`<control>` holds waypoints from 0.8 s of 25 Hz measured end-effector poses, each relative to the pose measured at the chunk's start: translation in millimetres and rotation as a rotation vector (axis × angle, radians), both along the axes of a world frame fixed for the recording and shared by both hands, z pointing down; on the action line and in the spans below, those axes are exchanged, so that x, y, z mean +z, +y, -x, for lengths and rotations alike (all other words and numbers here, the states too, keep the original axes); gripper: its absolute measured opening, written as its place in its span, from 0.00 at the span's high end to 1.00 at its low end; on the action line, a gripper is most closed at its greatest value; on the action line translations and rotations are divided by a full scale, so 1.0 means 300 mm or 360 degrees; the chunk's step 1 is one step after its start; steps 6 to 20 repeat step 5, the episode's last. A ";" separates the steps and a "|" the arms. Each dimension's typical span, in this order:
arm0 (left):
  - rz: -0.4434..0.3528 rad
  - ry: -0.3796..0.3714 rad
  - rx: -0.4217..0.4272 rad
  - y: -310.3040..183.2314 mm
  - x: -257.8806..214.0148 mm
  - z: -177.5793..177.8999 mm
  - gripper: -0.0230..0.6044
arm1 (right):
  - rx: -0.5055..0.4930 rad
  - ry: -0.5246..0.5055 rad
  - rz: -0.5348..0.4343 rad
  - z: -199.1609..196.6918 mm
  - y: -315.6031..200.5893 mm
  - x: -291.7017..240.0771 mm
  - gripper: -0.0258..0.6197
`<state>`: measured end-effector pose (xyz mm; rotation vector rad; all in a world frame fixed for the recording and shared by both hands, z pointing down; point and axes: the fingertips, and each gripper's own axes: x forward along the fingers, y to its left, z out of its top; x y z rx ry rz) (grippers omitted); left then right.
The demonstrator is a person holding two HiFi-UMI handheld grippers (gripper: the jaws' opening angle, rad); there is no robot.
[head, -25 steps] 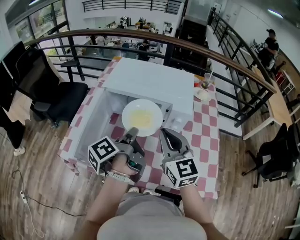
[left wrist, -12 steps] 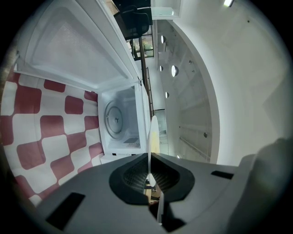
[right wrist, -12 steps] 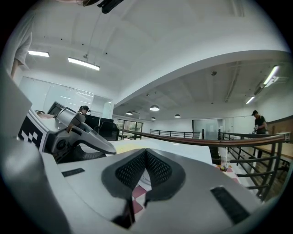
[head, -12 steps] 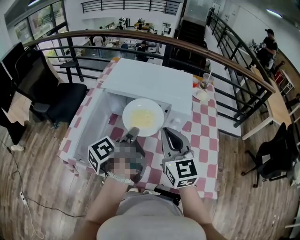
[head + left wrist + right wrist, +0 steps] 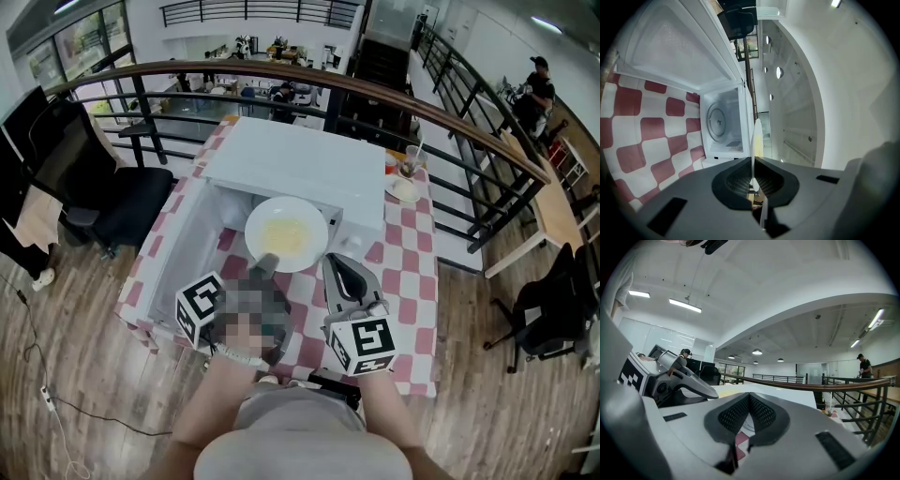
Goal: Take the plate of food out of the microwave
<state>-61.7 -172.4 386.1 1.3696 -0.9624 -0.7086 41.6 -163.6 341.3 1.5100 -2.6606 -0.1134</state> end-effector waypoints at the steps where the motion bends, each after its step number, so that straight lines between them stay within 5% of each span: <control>1: 0.0000 0.0001 0.0001 0.001 -0.001 0.001 0.95 | 0.0000 0.0000 0.0001 0.001 0.001 0.001 0.92; 20: 0.0003 0.0012 0.0004 0.008 -0.006 0.005 0.95 | 0.0003 -0.0003 0.0001 0.006 0.008 0.001 0.92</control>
